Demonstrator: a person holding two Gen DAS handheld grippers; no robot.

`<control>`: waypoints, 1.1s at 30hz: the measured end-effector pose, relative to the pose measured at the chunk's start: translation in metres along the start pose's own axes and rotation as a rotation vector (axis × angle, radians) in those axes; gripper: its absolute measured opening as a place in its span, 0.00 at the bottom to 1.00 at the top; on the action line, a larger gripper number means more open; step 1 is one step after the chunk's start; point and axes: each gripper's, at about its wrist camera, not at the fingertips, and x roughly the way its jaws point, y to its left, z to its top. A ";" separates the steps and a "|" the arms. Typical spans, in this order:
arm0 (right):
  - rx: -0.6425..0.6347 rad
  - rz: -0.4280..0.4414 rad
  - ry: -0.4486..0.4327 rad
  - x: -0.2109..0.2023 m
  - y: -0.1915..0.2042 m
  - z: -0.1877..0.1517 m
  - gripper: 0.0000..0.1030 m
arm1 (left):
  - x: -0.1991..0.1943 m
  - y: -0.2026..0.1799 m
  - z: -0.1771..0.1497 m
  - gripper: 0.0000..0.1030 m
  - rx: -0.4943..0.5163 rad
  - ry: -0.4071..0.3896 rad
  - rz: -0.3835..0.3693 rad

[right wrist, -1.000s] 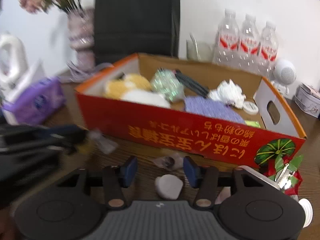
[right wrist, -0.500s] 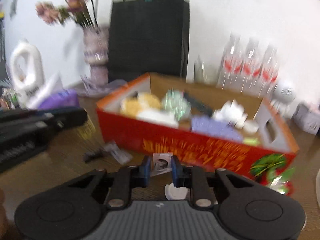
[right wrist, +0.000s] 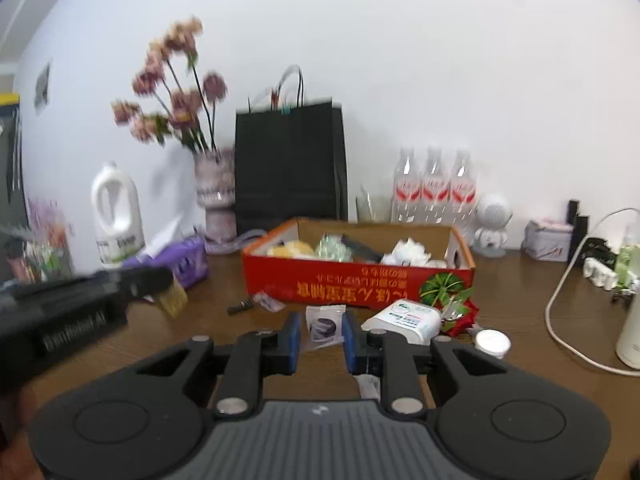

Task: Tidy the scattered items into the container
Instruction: 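Grasp the small yellow block with the left gripper while the right grasps a small clear packet, then carry the yellow block and clear packet with both grippers over the box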

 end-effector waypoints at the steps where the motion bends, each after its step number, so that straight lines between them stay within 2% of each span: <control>1: 0.008 -0.004 -0.017 -0.009 0.002 -0.006 0.20 | -0.010 -0.004 -0.007 0.12 0.002 -0.007 0.005; 6: -0.005 -0.005 -0.078 -0.044 0.015 -0.023 0.20 | -0.045 -0.011 -0.023 0.12 0.000 -0.010 -0.012; 13: 0.005 0.011 -0.098 -0.074 0.026 -0.039 0.20 | -0.075 -0.014 -0.029 0.12 0.034 -0.032 -0.013; 19: 0.020 0.007 -0.139 -0.086 0.027 -0.045 0.20 | -0.079 -0.018 -0.032 0.12 0.042 -0.034 -0.009; 27: 0.027 -0.029 -0.124 -0.060 0.013 -0.034 0.20 | -0.045 -0.016 -0.024 0.12 0.036 -0.019 0.002; 33: 0.025 -0.096 -0.151 -0.009 -0.023 0.004 0.20 | 0.035 -0.018 0.007 0.12 0.026 -0.040 -0.007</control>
